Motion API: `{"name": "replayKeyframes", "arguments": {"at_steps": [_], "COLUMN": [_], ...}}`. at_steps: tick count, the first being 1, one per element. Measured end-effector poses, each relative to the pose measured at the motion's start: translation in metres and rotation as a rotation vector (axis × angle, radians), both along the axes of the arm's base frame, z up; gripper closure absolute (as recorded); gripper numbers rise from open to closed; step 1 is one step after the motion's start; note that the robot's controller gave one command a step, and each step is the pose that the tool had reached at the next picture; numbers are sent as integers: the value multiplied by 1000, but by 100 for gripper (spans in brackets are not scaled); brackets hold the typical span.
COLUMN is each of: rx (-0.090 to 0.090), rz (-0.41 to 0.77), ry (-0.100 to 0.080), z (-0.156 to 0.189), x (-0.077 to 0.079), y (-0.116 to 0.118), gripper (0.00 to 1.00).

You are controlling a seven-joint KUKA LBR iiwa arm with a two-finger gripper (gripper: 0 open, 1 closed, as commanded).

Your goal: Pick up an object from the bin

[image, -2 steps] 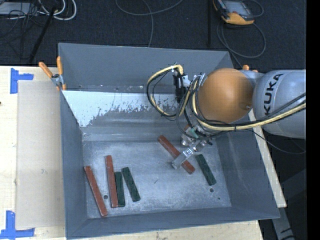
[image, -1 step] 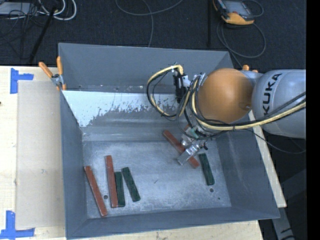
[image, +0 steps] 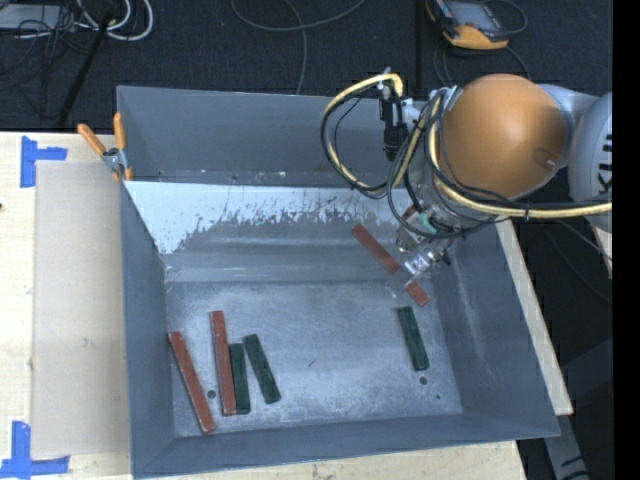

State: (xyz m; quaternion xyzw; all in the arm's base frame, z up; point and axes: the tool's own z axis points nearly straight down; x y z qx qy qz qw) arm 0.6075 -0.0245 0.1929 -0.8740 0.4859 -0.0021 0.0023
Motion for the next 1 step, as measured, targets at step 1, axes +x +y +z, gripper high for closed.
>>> {"name": "replayKeyframes", "arguments": {"at_steps": [1], "rx": [0], "rz": [3], "ry": [6], "z": [25], "x": [-6], "y": [-8], "gripper": [100]}}
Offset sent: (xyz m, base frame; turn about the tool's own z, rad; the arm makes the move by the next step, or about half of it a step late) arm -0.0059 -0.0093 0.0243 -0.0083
